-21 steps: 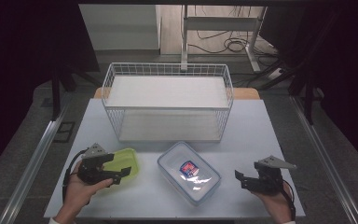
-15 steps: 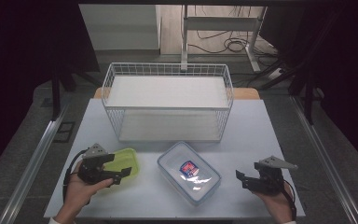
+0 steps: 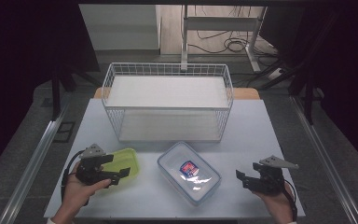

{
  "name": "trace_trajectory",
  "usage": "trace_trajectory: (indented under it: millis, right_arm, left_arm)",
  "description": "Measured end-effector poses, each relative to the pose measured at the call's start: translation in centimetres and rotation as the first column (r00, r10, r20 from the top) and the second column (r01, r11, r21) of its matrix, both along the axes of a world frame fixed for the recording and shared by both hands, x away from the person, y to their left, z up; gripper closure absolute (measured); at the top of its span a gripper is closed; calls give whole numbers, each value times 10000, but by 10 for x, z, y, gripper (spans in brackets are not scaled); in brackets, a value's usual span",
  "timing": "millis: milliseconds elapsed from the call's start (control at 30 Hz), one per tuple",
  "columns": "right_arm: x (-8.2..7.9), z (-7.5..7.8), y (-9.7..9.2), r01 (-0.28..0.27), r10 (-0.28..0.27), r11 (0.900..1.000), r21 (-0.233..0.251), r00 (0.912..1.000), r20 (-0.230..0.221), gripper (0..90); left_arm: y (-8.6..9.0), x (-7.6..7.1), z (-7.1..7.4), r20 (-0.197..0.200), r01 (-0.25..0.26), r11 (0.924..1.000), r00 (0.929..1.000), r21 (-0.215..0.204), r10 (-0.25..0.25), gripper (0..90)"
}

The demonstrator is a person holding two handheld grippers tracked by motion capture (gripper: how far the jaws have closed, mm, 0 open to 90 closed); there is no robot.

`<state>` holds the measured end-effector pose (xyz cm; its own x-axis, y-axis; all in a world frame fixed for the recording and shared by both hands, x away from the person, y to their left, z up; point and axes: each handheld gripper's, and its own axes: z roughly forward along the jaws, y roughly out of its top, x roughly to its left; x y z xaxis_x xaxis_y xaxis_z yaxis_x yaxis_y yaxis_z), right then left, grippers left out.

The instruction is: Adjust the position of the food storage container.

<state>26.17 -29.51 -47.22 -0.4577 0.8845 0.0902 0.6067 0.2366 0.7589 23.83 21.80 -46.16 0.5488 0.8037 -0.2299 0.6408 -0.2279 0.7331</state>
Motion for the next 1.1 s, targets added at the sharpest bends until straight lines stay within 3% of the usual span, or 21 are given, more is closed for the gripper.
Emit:
trace_trajectory:
  millis: [333, 467, 633, 933, 1100]
  right_arm:
    - [3, -1, 2, -172, 171, 9998, -30, 9997, -198, 252]
    - [4, 1, 1, -157, 143, 9994, -303, 9988, -465, 247]
    - [5, 11, 3, -288, 270, 9989, -378, 9985, -487, 246]
    - [2, 29, 25, -1030, 1023, 9946, -150, 9939, -409, 273]
    - [0, 32, 40, -1649, 1643, 9862, -102, 9854, -454, 325]
  left_arm:
    - [0, 0, -2, -263, 86, 10000, 9996, -19, -87, 138]
    - [4, 1, -2, -504, -40, 10000, 9987, 60, 43, 145]
    - [9, 0, 0, -675, -179, 9998, 9976, 78, 184, 148]
    - [13, -3, 4, -685, -241, 9997, 9973, 93, 247, 146]
    - [14, -2, 2, -795, -255, 9997, 9965, 71, 259, 145]
